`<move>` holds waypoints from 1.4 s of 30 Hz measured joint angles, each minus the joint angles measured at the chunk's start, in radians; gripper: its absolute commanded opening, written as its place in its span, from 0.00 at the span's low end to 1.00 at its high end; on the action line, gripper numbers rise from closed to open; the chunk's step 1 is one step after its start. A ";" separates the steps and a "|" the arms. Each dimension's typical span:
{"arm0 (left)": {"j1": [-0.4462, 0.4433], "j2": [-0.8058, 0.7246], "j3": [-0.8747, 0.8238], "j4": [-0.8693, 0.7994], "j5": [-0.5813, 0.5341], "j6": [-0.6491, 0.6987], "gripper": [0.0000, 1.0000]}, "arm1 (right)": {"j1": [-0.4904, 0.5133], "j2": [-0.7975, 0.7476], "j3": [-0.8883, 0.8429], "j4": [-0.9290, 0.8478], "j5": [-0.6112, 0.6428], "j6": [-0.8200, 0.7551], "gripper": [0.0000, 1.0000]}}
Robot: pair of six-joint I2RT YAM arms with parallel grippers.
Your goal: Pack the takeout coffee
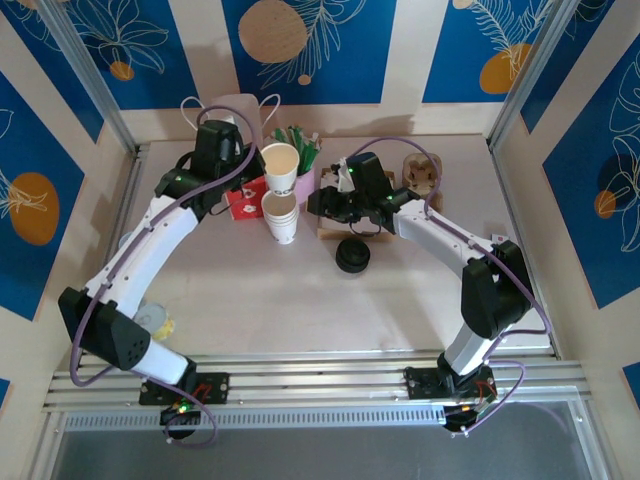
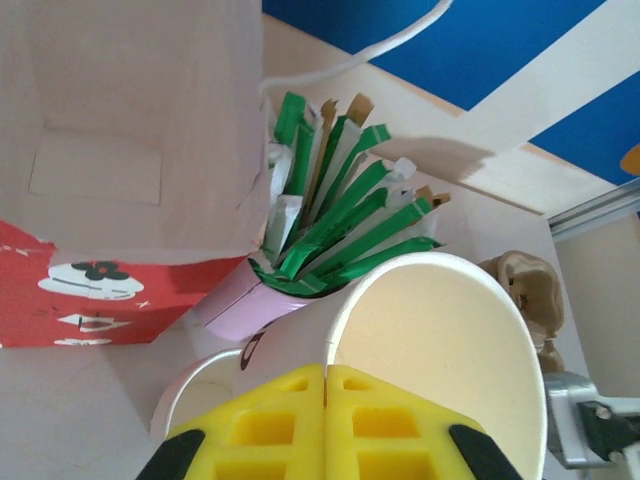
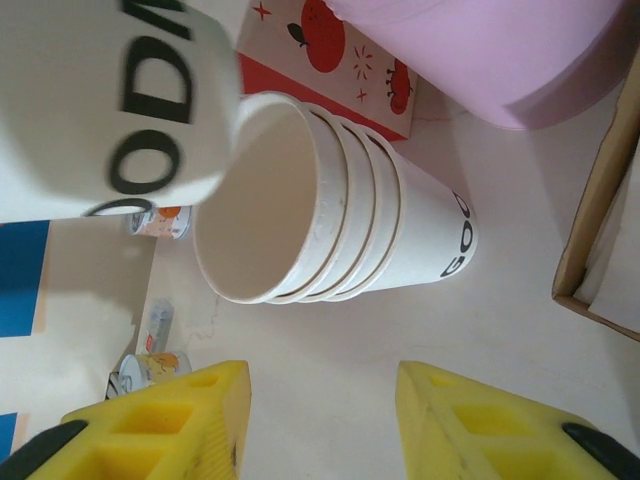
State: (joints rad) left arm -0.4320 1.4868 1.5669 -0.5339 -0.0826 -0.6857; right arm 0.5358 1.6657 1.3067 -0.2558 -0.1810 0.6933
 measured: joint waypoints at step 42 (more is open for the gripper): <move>-0.310 -0.483 -0.836 0.061 0.148 0.018 0.00 | 0.029 0.001 -0.150 -0.348 0.416 -0.243 0.81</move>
State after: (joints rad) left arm -0.7422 1.0042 0.7307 -0.4732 0.0654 -0.6674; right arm 0.5644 1.6669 1.1568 -0.6033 0.2352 0.4503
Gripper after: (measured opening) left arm 0.045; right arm 0.800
